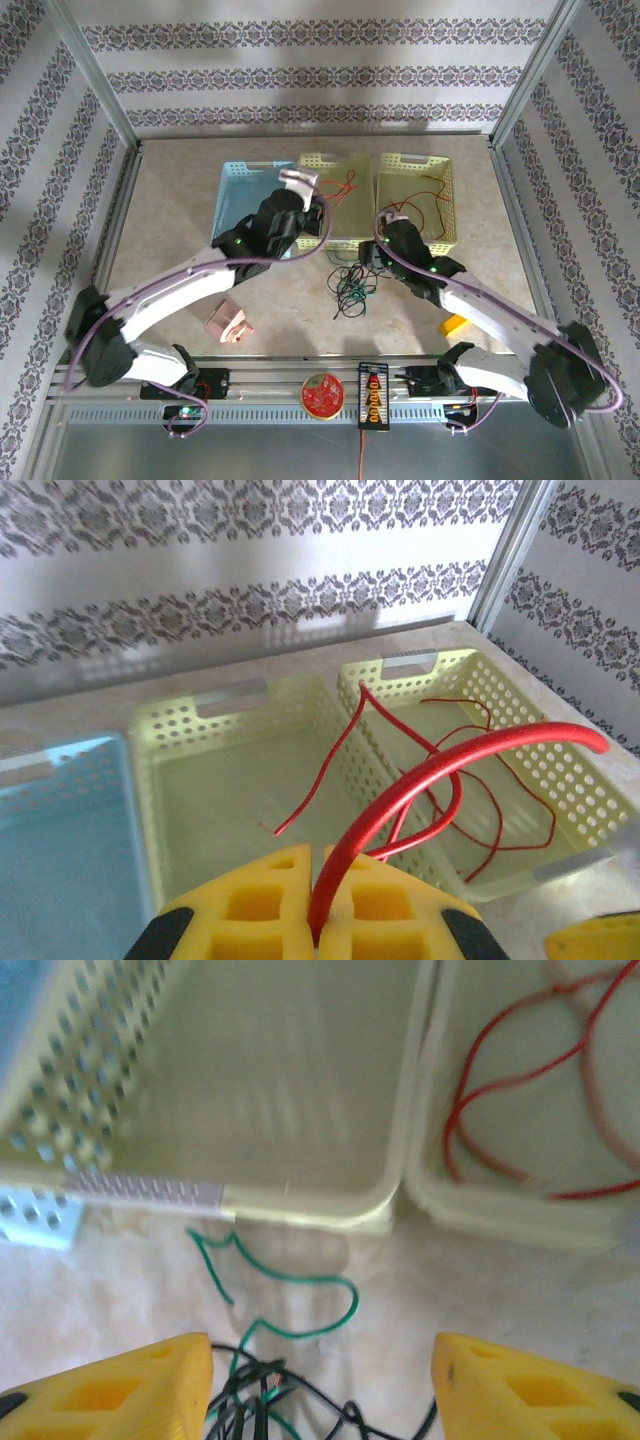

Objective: Untangle the cables

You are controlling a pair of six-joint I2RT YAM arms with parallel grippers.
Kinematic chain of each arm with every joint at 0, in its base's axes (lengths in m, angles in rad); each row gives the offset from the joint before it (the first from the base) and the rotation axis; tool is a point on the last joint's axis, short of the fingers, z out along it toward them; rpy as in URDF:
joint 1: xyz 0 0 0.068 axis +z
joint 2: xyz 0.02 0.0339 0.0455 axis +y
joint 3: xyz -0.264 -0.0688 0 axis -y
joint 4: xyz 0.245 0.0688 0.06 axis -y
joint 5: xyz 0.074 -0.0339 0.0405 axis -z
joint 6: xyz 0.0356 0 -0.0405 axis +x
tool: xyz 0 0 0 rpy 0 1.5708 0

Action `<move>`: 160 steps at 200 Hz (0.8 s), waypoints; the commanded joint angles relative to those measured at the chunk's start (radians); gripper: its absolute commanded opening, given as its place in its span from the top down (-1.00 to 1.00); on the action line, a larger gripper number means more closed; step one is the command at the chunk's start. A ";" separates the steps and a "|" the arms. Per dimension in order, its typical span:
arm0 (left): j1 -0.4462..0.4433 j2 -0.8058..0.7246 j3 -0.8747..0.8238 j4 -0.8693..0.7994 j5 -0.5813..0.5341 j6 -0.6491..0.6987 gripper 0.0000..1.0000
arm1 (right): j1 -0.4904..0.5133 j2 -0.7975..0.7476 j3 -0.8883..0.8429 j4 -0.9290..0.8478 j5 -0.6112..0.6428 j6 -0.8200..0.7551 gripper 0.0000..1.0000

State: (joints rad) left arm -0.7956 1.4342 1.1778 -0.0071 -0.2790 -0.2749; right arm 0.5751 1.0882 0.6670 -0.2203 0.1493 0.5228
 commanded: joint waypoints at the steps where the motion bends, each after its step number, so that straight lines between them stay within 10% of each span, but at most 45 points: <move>1: 0.042 0.130 0.140 0.006 0.157 -0.077 1.00 | -0.027 -0.118 -0.032 -0.015 0.163 0.012 -0.26; 99: 0.009 0.757 0.745 -0.098 0.408 -0.205 0.99 | -0.249 -0.390 -0.096 -0.162 0.173 0.028 -0.33; 130: 0.006 0.766 0.799 -0.167 0.417 -0.181 -0.39 | -0.253 -0.370 -0.081 -0.171 0.078 0.005 -0.32; 160: 0.006 0.577 0.544 -0.078 0.324 -0.135 -0.94 | -0.228 -0.326 -0.083 -0.151 -0.062 -0.025 -0.30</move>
State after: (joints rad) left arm -0.7845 2.1914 1.8702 -0.1169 0.1036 -0.4492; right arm 0.3275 0.7338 0.5797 -0.3710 0.2195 0.5282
